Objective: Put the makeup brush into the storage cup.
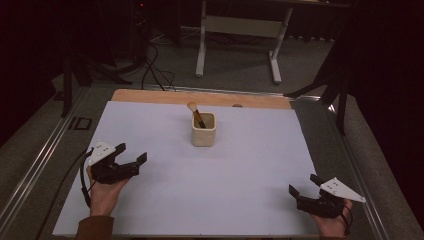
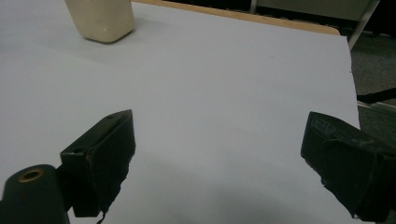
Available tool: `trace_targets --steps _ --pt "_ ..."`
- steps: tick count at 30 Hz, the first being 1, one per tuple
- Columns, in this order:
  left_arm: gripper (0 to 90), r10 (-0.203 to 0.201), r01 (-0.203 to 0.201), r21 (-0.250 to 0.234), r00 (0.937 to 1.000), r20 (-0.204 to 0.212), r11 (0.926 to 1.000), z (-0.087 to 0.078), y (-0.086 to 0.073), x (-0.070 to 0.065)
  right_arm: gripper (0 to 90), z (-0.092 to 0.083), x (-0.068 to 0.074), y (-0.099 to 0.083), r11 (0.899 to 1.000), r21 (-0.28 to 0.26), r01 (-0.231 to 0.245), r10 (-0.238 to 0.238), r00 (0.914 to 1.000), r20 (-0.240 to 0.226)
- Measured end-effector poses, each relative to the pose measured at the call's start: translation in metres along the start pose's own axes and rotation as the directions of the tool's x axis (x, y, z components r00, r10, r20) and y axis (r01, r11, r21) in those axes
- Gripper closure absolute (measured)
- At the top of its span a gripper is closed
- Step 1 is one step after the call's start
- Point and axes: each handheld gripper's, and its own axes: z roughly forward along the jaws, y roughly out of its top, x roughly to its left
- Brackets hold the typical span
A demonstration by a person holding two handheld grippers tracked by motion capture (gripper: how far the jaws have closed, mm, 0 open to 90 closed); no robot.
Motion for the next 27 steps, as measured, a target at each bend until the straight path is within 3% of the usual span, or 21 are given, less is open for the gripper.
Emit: trace_targets --steps 6,14,18,27 --pt "15.6 -0.013 0.013 -0.002 0.9998 -0.017 0.9999 -0.007 -0.011 0.003 9.6 0.0 -0.001 0.0 1.0 0.001 -0.003 0.003 1.0 -0.001" --pt "15.5 0.023 -0.023 0.003 0.9975 -0.066 0.9997 -0.017 -0.018 0.001 9.6 0.0 -0.002 0.0 1.0 -0.002 -0.013 0.013 0.9999 0.0" --pt "15.4 0.053 -0.053 0.005 0.9953 -0.081 0.9986 -0.022 -0.02 -0.002 9.6 0.0 -0.003 0.0 1.0 -0.006 -0.013 0.013 0.9999 -0.001" --pt "15.3 0.081 -0.081 -0.003 0.9907 -0.11 0.9967 -0.038 -0.025 -0.004 9.6 -0.001 -0.004 0.001 1.0 -0.012 -0.019 0.019 0.9998 -0.005"
